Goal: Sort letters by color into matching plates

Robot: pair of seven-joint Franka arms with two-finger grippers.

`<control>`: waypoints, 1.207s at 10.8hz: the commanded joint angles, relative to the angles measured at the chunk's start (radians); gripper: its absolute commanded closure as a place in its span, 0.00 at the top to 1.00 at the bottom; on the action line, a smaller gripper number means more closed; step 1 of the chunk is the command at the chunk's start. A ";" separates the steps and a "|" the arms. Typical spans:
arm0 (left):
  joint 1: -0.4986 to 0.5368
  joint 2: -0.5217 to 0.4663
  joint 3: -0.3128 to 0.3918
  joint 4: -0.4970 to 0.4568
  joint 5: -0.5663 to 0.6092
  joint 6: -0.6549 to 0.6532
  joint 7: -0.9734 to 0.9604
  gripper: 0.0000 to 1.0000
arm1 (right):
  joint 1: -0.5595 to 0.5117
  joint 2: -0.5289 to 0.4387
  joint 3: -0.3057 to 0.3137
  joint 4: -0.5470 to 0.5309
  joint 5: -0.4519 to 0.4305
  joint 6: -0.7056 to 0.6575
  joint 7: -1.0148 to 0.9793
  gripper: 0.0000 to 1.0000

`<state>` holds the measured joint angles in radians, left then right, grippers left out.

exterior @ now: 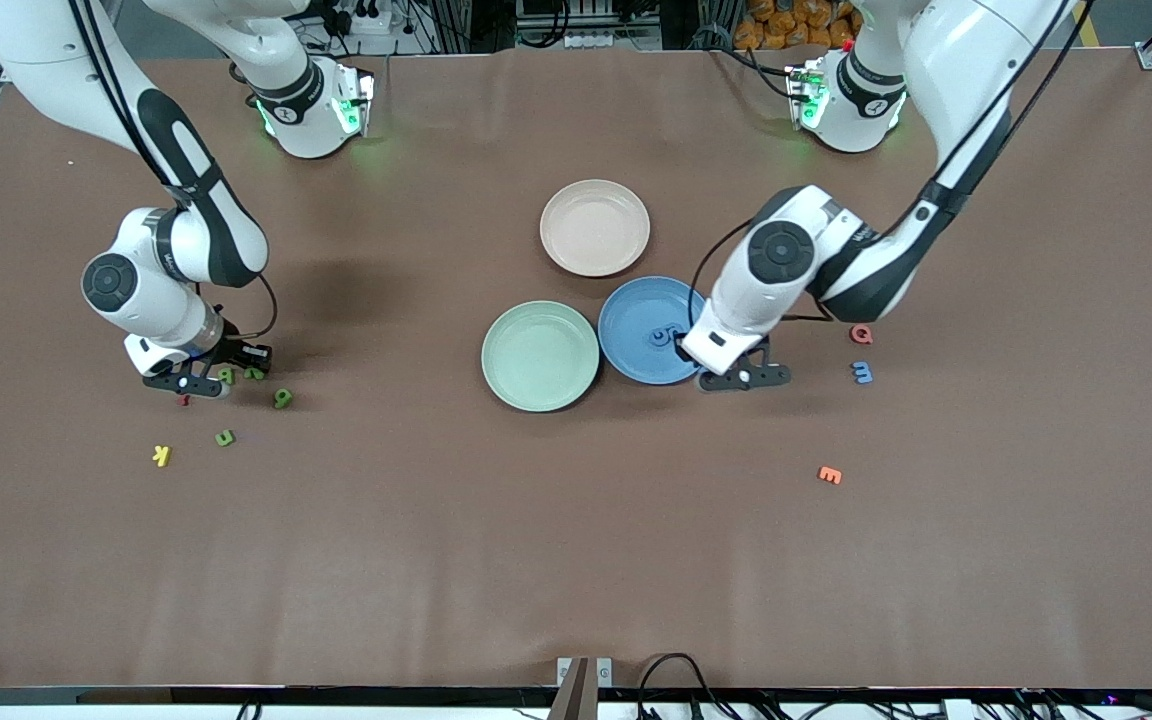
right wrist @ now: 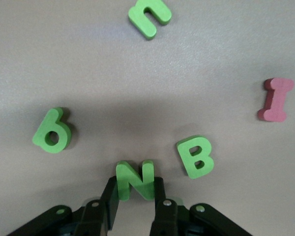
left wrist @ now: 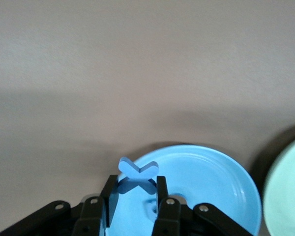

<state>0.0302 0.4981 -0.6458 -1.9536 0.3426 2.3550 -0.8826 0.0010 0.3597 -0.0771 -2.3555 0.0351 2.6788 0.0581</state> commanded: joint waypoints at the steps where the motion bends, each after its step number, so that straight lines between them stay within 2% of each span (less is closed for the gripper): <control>1: -0.088 -0.003 0.000 0.013 0.013 -0.020 -0.119 0.00 | -0.025 -0.054 0.013 0.008 -0.015 -0.049 -0.012 0.20; 4: -0.163 0.016 0.002 0.016 0.019 -0.025 -0.197 0.00 | -0.024 -0.097 0.032 0.061 -0.014 -0.160 -0.011 0.18; 6: -0.219 0.048 0.008 0.036 0.025 -0.026 -0.239 0.00 | -0.021 -0.122 0.042 0.074 -0.012 -0.191 -0.007 0.18; 8: -0.231 0.063 0.011 0.038 0.027 -0.026 -0.242 0.00 | -0.018 -0.127 0.074 0.088 -0.007 -0.198 0.002 0.17; 9: -0.231 0.075 0.011 0.038 0.027 -0.026 -0.242 0.27 | -0.018 -0.128 0.098 0.094 -0.004 -0.198 0.017 0.16; 10: -0.231 0.083 0.015 0.038 0.030 -0.026 -0.240 0.83 | -0.010 -0.128 0.114 0.104 -0.004 -0.198 0.037 0.17; 11: -0.231 0.088 0.026 0.036 0.039 -0.026 -0.240 1.00 | 0.023 -0.127 0.126 0.117 -0.004 -0.198 0.073 0.16; 13: -0.231 0.088 0.026 0.035 0.042 -0.032 -0.240 1.00 | 0.136 -0.124 0.128 0.148 -0.004 -0.233 0.191 0.16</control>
<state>-0.1935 0.5748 -0.6228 -1.9389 0.3495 2.3444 -1.1002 0.0350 0.2460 0.0439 -2.2393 0.0351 2.4940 0.1291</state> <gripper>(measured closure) 0.357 0.665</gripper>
